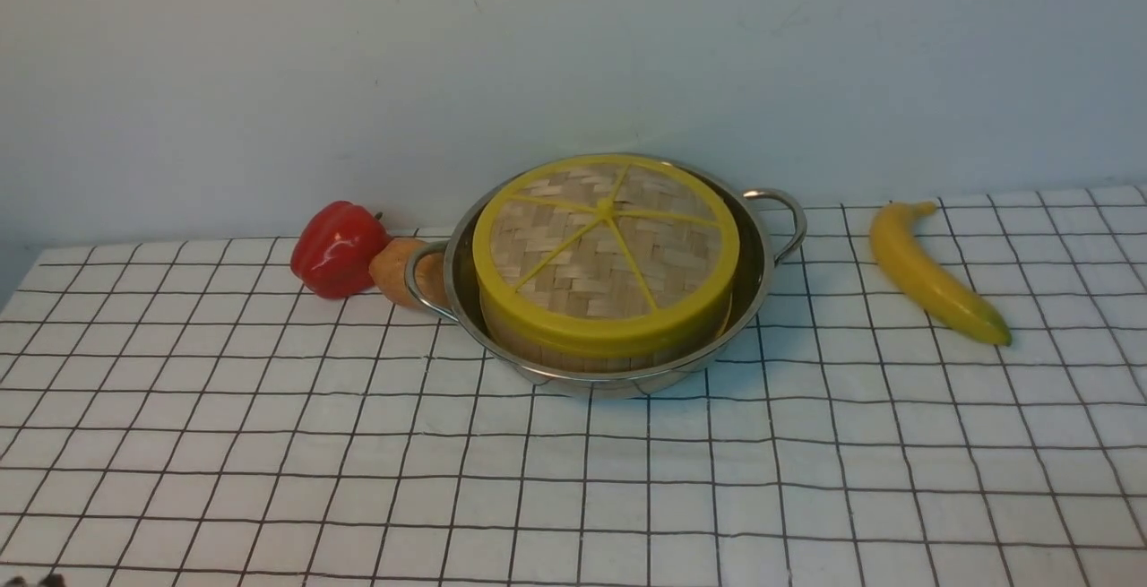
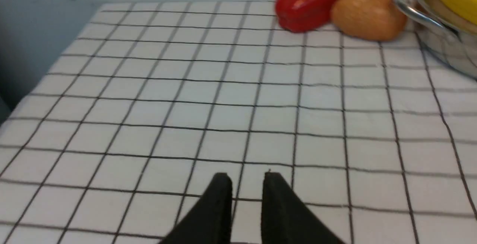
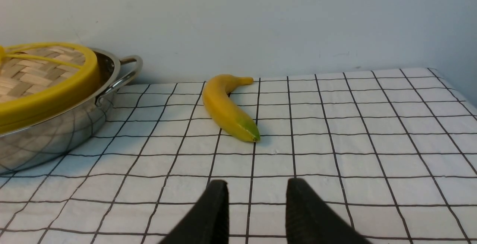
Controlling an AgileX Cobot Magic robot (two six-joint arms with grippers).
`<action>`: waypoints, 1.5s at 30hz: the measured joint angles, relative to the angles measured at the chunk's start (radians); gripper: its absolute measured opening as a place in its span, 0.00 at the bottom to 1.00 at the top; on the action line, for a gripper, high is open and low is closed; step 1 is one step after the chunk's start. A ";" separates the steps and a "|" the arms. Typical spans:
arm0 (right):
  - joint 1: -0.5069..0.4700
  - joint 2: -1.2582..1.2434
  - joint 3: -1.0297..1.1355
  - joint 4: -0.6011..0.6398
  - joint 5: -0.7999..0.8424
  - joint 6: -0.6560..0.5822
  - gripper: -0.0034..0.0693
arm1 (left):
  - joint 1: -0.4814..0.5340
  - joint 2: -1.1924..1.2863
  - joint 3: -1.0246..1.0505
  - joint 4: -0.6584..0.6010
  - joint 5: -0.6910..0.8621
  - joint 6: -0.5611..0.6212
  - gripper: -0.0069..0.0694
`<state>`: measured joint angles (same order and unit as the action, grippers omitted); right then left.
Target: Place the steamer in the pot on the white tablecloth, and put the lid on the steamer.
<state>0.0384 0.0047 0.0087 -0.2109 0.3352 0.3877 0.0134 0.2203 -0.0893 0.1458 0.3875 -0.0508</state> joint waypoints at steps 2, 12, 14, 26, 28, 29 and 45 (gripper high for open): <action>0.000 0.000 0.000 0.000 0.000 0.000 0.38 | -0.009 -0.032 0.025 -0.113 -0.002 0.183 0.26; 0.000 0.000 0.000 0.000 0.000 0.000 0.38 | -0.006 -0.214 0.096 -0.092 -0.042 0.084 0.26; 0.000 0.000 0.000 0.000 0.000 0.000 0.38 | 0.002 -0.216 0.096 -0.079 -0.043 0.059 0.27; 0.000 0.000 0.000 0.000 0.000 0.000 0.38 | 0.042 -0.220 0.096 -0.067 -0.044 0.005 0.29; 0.000 0.000 0.000 0.000 0.000 0.000 0.38 | 0.042 -0.220 0.096 -0.067 -0.045 0.005 0.30; 0.000 0.000 0.000 0.000 0.000 0.000 0.38 | 0.042 -0.220 0.096 -0.067 -0.045 0.005 0.30; 0.000 0.000 0.000 0.000 0.000 0.000 0.38 | 0.042 -0.220 0.096 -0.067 -0.045 0.005 0.35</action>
<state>0.0384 0.0047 0.0087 -0.2109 0.3352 0.3877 0.0550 0.0008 0.0071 0.0792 0.3422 -0.0461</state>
